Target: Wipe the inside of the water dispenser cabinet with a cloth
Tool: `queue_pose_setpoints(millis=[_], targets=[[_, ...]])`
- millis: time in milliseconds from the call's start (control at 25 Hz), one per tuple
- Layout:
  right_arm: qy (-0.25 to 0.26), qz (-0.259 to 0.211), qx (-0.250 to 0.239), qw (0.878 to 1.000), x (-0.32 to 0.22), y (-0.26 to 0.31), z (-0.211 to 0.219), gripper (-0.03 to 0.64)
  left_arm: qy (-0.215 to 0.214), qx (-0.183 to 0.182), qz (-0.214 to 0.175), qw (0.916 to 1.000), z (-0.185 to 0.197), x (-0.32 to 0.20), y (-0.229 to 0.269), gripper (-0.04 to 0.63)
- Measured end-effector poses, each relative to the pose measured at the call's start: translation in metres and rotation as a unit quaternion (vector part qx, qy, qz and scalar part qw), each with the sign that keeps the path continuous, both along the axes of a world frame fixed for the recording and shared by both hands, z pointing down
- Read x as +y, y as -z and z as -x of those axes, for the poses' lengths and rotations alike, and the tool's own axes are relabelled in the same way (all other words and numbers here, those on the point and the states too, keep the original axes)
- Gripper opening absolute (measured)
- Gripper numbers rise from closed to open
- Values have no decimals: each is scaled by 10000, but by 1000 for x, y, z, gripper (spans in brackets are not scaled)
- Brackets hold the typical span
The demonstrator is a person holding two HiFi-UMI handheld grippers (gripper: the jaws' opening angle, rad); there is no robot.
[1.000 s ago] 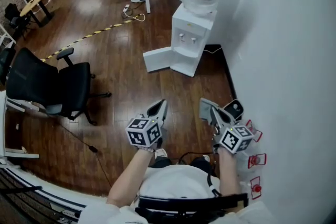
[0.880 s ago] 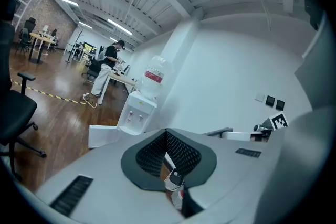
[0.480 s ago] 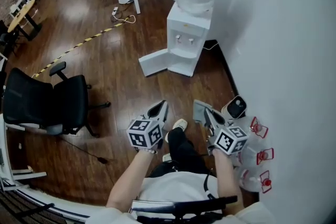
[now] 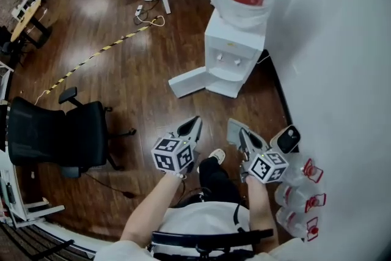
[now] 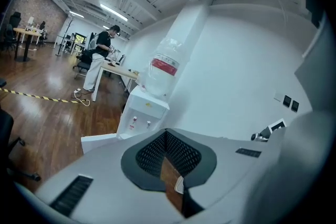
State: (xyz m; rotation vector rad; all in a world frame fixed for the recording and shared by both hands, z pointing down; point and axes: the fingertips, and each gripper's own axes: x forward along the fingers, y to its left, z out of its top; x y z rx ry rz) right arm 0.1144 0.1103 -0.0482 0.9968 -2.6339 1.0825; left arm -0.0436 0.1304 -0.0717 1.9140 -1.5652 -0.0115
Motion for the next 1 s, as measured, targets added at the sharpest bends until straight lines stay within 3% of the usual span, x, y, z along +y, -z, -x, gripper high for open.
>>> queue_pose_setpoints(millis=[280, 560, 1000], targets=[[49, 94, 121, 9999, -71, -28, 38, 17, -244, -153, 151, 9995, 25, -86, -33, -3], [-157, -1, 429, 9990, -110, -75, 65, 17, -542, -200, 244, 9980, 55, -128, -88, -2], [-738, -444, 843, 9927, -168, -251, 94, 17, -1257, -434, 287, 9907, 89, -191, -291, -2]])
